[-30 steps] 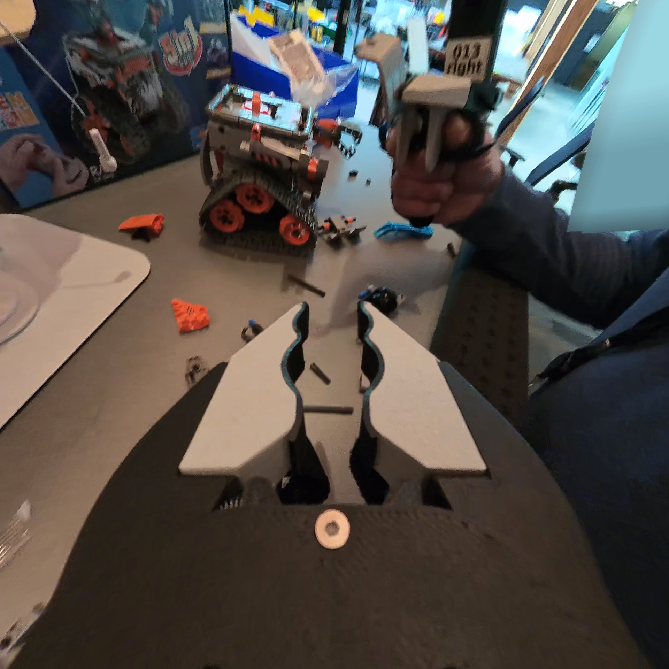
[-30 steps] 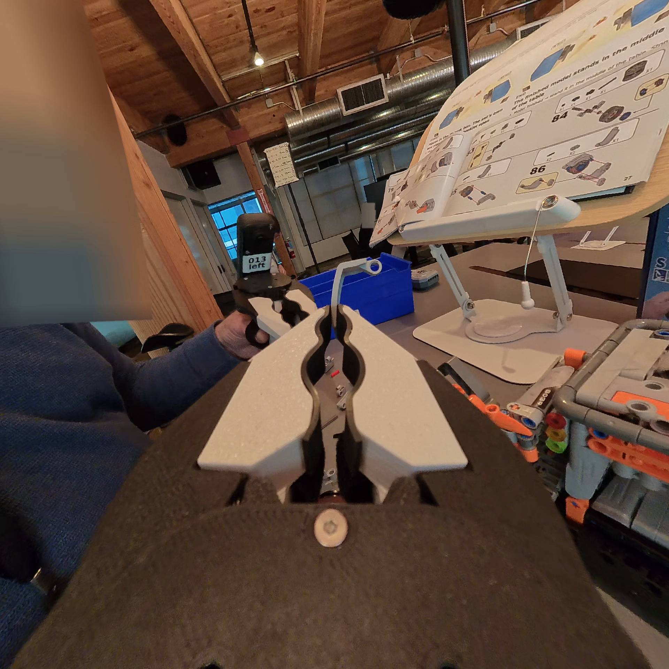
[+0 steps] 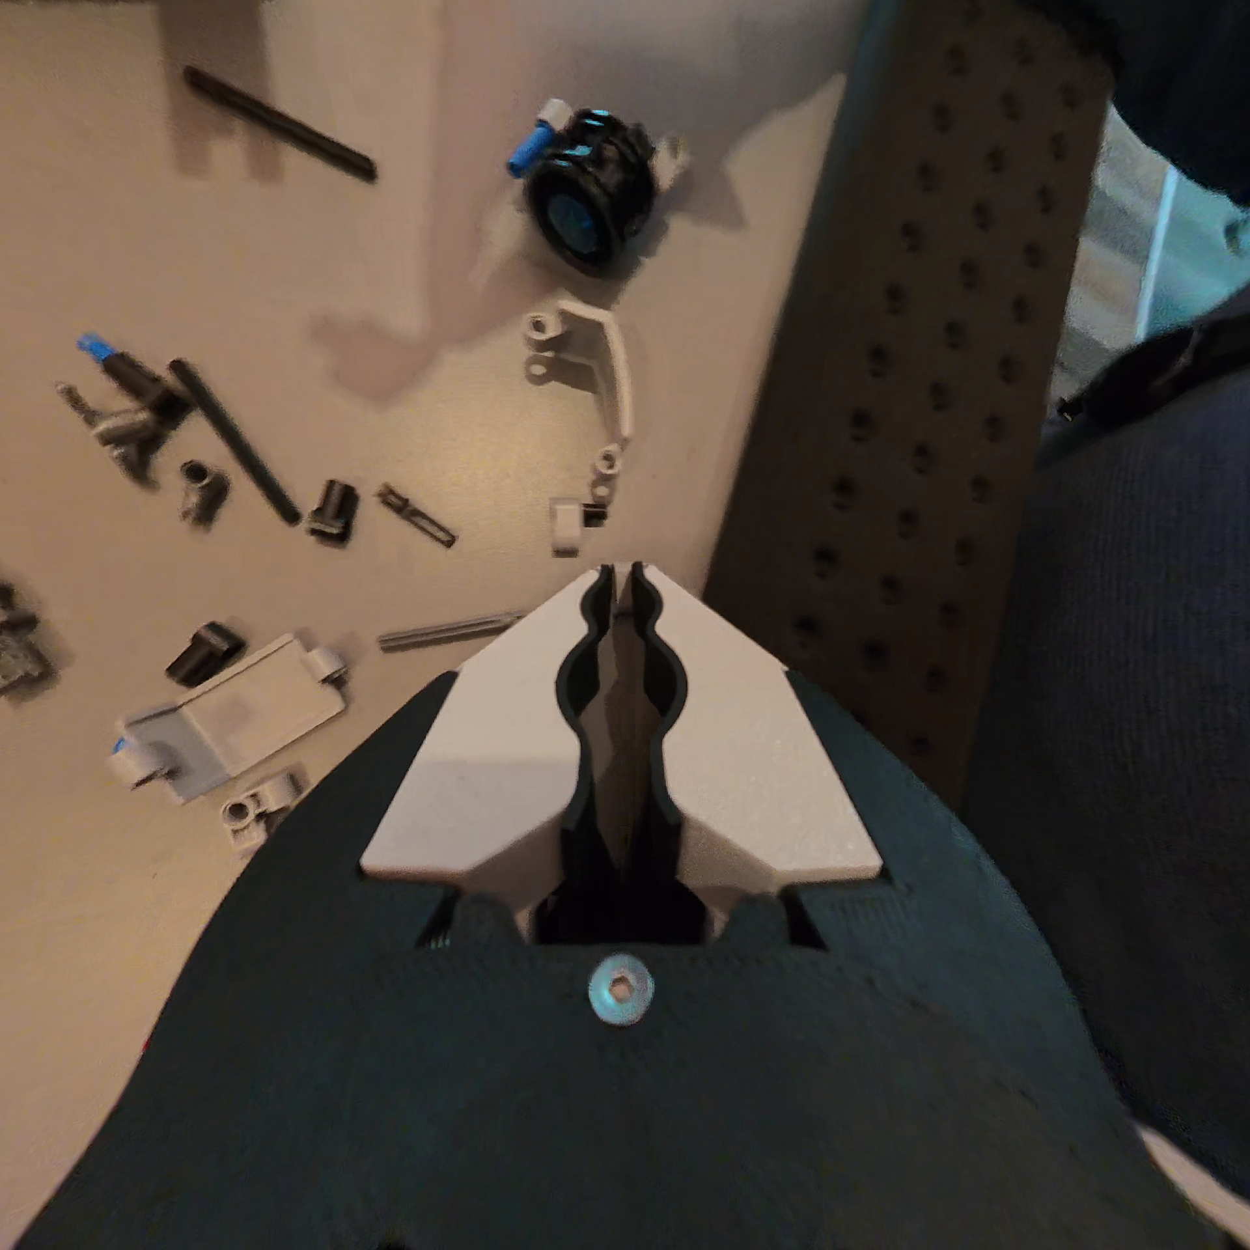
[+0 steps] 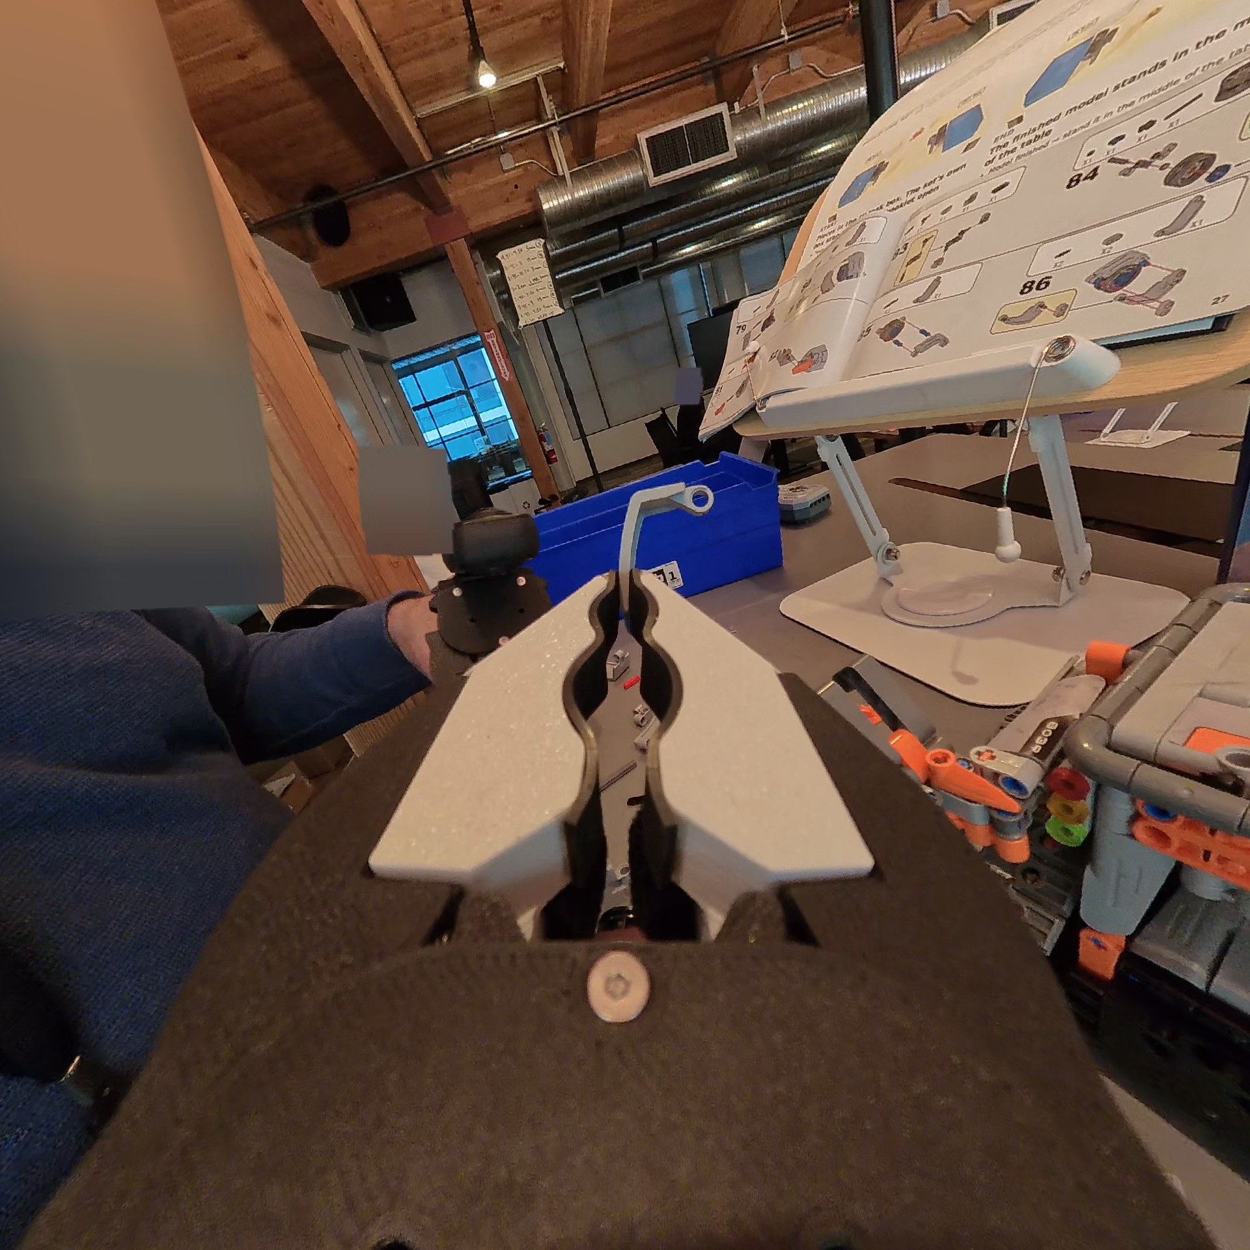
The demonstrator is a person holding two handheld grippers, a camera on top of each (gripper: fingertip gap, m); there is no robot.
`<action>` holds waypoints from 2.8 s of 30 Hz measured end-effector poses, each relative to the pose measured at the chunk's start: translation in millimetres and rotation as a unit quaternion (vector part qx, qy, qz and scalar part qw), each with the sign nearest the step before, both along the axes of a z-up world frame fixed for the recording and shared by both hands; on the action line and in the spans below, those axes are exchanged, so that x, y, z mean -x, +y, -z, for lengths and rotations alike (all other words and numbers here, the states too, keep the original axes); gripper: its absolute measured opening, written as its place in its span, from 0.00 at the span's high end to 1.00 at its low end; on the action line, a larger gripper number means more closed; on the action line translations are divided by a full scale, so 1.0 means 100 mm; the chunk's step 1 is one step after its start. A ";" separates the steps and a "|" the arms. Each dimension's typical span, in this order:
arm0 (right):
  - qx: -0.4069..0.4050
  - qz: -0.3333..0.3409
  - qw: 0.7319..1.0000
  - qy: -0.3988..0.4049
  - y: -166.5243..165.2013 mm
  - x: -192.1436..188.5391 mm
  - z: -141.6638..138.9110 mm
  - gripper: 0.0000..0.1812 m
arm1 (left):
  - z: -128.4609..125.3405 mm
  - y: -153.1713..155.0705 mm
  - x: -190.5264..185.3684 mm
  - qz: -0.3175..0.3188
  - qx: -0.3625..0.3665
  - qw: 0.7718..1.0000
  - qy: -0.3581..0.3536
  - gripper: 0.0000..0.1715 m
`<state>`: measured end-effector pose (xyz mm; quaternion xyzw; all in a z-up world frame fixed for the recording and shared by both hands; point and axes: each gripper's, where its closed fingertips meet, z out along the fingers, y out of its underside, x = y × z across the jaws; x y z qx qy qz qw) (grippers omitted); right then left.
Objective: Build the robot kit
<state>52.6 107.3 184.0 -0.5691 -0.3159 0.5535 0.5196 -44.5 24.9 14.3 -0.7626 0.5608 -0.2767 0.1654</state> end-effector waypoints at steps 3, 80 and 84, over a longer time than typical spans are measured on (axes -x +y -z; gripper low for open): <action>-0.001 0.001 1.000 0.002 0.00 -0.01 -0.01 1.00 | 0.00 0.07 0.06 -0.038 0.019 0.999 -0.010 0.91; 0.042 -0.069 0.996 -0.024 -0.13 0.42 0.24 1.00 | -1.32 0.59 -0.57 -0.062 -0.123 0.916 -0.378 0.94; 0.043 -0.055 0.997 -0.040 -0.09 0.39 0.29 1.00 | -1.08 0.64 -0.58 -0.055 -0.162 0.937 -0.304 0.93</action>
